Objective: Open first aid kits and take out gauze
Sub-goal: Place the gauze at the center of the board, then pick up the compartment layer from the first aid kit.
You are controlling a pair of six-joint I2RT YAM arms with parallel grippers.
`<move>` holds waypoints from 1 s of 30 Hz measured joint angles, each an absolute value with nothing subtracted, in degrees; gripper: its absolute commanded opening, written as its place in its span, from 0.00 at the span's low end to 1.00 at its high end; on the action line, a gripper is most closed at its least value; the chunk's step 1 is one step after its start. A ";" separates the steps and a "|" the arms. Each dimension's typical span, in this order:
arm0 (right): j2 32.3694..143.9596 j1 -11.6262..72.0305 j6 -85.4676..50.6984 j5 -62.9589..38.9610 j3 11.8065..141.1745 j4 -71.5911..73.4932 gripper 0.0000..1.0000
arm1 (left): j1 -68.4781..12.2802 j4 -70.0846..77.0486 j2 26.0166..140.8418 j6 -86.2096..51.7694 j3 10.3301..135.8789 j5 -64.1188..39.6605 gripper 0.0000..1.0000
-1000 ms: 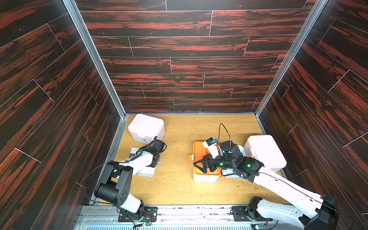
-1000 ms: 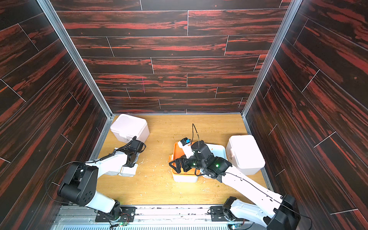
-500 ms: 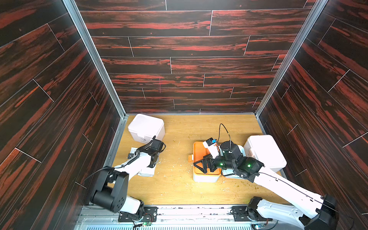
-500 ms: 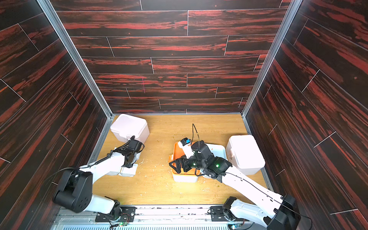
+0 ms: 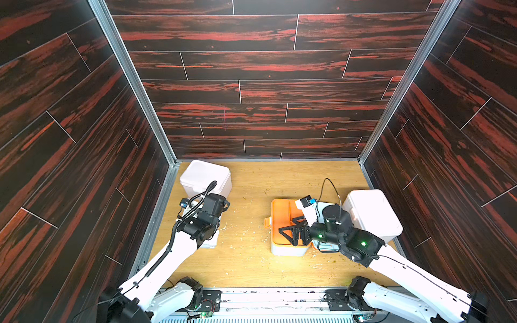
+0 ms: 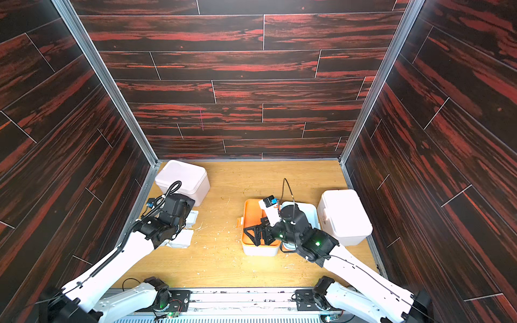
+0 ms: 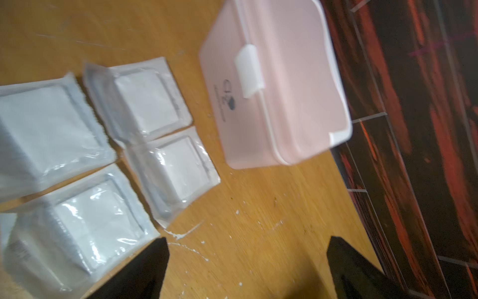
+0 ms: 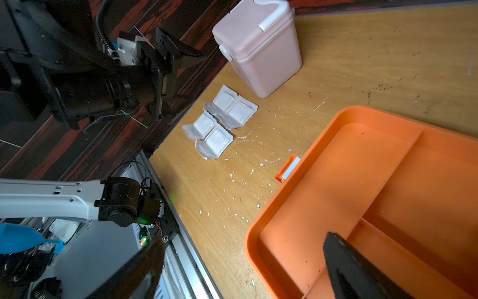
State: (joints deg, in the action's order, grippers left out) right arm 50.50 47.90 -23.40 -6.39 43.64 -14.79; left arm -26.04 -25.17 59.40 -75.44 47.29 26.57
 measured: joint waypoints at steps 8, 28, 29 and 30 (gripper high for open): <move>40.05 47.90 -24.53 0.30 38.87 -14.81 0.99 | -32.03 -14.63 55.35 -60.71 44.88 15.55 1.00; 41.60 47.90 -25.65 20.38 39.44 -18.02 0.98 | -39.66 11.31 68.07 -33.52 43.64 -5.17 1.00; 42.26 47.88 -25.43 20.45 40.18 -18.48 0.98 | -39.70 12.62 68.12 -32.45 43.03 -5.76 1.00; 43.16 47.90 -25.17 20.49 41.23 -19.00 0.95 | -39.72 13.85 68.12 -31.40 42.17 -6.22 1.00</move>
State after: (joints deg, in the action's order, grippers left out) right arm 43.16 47.90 -25.17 20.49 41.23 -19.00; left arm -39.72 13.85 68.12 -31.40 42.17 -6.22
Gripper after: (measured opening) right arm 0.982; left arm 0.998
